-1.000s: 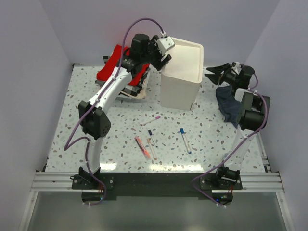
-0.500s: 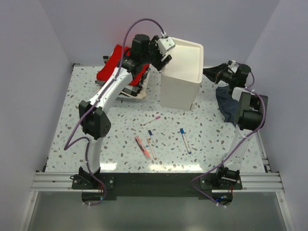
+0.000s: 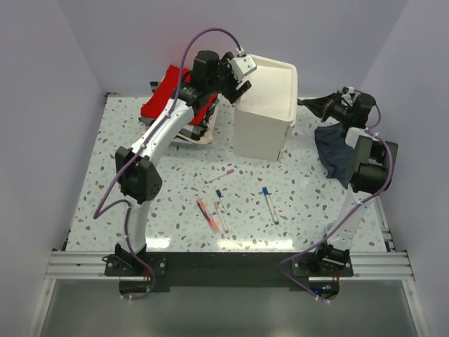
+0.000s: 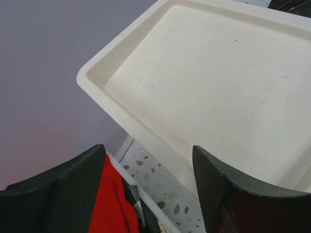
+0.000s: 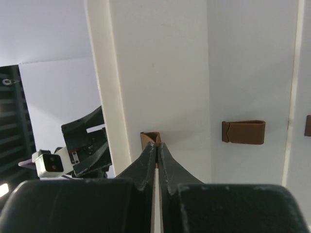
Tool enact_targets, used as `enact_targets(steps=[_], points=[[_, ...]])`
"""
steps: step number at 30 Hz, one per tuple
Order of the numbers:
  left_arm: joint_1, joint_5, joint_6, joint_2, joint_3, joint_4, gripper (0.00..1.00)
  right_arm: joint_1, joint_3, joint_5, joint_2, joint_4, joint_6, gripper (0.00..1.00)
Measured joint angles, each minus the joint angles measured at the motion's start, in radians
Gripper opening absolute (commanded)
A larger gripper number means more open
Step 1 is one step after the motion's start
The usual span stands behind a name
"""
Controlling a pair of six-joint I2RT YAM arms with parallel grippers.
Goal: Sort the stationery into containers
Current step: Open the drawer in the storage box.
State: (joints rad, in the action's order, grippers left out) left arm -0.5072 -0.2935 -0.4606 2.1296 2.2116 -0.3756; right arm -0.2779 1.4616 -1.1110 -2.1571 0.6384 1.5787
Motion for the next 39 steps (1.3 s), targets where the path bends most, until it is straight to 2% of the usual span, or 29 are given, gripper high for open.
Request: enact_targets(steps=[8,16,26,33,35,36,39], points=[[-0.002,0.010,-0.003,0.000,-0.018,0.037,0.77,-0.095,-0.015,0.000,0.045,-0.002,-0.053,0.00],[-0.004,0.014,-0.003,-0.002,-0.027,0.050,0.77,-0.118,-0.042,0.002,0.049,-0.003,-0.063,0.00],[-0.004,0.014,-0.003,-0.004,-0.034,0.060,0.77,-0.205,-0.081,0.012,0.073,-0.005,-0.083,0.00],[-0.004,0.014,-0.002,-0.004,-0.034,0.060,0.77,-0.208,-0.092,0.013,0.085,-0.014,-0.095,0.00],[-0.004,0.015,-0.002,-0.004,-0.034,0.060,0.77,-0.208,-0.092,0.013,0.085,-0.018,-0.098,0.14],[-0.004,0.015,-0.002,-0.004,-0.034,0.060,0.78,-0.208,-0.092,0.013,0.085,-0.018,-0.100,0.29],[-0.004,0.018,0.003,-0.004,-0.034,0.061,0.80,-0.209,-0.092,0.016,0.085,-0.018,-0.106,0.41]])
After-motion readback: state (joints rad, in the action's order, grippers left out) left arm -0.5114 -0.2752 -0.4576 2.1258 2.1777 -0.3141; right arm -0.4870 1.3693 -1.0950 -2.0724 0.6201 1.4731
